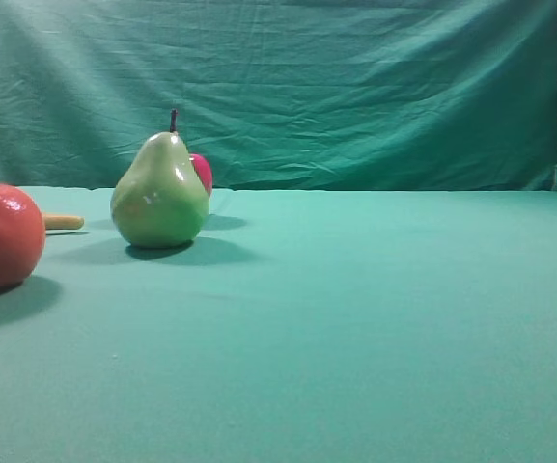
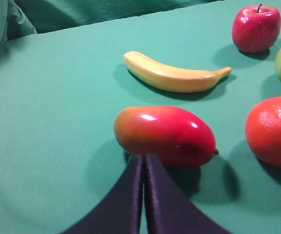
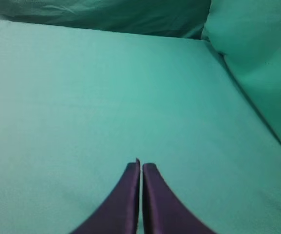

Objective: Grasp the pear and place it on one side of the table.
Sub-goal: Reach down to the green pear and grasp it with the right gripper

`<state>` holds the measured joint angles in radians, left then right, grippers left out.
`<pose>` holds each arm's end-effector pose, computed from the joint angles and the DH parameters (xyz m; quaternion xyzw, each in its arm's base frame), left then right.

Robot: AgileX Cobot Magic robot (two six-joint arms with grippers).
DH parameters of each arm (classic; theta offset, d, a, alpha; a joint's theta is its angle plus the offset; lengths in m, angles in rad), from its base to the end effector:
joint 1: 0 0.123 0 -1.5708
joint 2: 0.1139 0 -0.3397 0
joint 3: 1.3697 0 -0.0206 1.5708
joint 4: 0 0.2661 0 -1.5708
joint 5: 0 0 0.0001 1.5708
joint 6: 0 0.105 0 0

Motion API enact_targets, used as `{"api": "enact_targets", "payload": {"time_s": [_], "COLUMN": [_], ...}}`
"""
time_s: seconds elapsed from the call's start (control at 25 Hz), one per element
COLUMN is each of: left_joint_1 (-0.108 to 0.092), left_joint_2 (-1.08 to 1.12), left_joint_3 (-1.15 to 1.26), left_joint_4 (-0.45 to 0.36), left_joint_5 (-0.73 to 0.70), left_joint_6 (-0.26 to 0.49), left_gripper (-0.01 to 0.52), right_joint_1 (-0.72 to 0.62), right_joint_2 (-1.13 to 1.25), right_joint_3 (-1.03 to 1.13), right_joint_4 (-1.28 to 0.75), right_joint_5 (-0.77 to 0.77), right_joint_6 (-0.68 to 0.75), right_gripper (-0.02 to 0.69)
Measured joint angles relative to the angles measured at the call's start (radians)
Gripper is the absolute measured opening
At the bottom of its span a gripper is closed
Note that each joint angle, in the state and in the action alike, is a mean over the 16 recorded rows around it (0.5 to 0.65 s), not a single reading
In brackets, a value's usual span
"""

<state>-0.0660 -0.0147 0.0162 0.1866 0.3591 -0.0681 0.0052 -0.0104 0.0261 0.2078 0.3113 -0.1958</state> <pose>0.0267 0.0051 0.1721 0.0489 0.7935 0.0383 0.6054 0.0280 0.0068 0.1733 -0.0207 0.7842 0.0271 0.6195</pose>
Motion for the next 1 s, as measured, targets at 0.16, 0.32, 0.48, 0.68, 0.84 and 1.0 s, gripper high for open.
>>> {"api": "enact_targets", "payload": {"time_s": [0.16, 0.32, 0.48, 0.68, 0.84, 1.0], "left_joint_1": [0.000, 0.000, 0.000, 0.000, 0.000, 0.000], "left_joint_2": [0.000, 0.000, 0.000, 0.000, 0.000, 0.000], "left_joint_3": [0.000, 0.000, 0.000, 0.000, 0.000, 0.000], "left_joint_4": [0.000, 0.000, 0.000, 0.000, 0.000, 0.000], "left_joint_5": [0.000, 0.000, 0.000, 0.000, 0.000, 0.000], "left_joint_6": [0.000, 0.000, 0.000, 0.000, 0.000, 0.000], "left_gripper": [0.000, 0.000, 0.000, 0.000, 0.000, 0.000], "right_joint_1": [0.003, 0.019, 0.051, 0.098, 0.130, 0.148], "right_joint_2": [0.000, 0.018, 0.083, 0.224, 0.381, 0.558], "right_joint_3": [-0.003, -0.024, -0.067, -0.141, -0.220, -0.313], "right_joint_4": [0.078, 0.156, 0.213, 0.263, 0.303, 0.339], "right_joint_5": [-0.054, -0.104, -0.140, -0.191, -0.226, -0.233], "right_joint_6": [-0.006, -0.023, -0.047, -0.074, -0.099, -0.134], "right_gripper": [0.000, 0.000, 0.000, 0.000, 0.000, 0.000]}}
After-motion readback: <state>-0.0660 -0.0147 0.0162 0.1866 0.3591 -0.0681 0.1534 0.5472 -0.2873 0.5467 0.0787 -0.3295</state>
